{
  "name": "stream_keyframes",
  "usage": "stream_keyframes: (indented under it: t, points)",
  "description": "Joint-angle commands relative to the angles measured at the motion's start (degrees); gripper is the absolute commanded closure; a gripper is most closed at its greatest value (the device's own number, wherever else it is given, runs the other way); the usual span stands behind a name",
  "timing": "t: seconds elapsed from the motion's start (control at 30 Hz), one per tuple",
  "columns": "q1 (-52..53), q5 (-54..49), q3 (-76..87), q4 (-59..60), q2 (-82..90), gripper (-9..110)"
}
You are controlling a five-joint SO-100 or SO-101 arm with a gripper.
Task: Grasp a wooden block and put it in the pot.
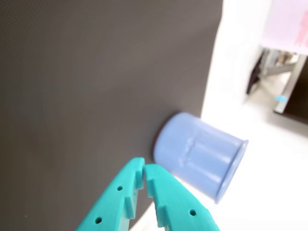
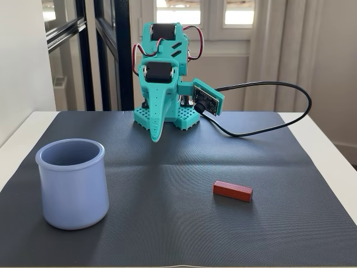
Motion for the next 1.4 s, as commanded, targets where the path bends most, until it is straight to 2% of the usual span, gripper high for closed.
stream_keyframes:
  t: [0.0,0.53,0.7,0.9,1.27,1.37]
  points:
    - [-0.4,0.4,-0.4,-0.1,0.5,101]
    - [-0.4,0.8,-3.4,0.2,0.5,101]
    - [-1.0,6.5,-10.5,0.4,0.4,101]
    - [-6.9,27.6,-14.6,0.4,0.3,101]
    - [-18.5,74.4,-6.5,1.4,0.0,101]
    - [-18.2,81.6,-5.9,3.4,0.1,101]
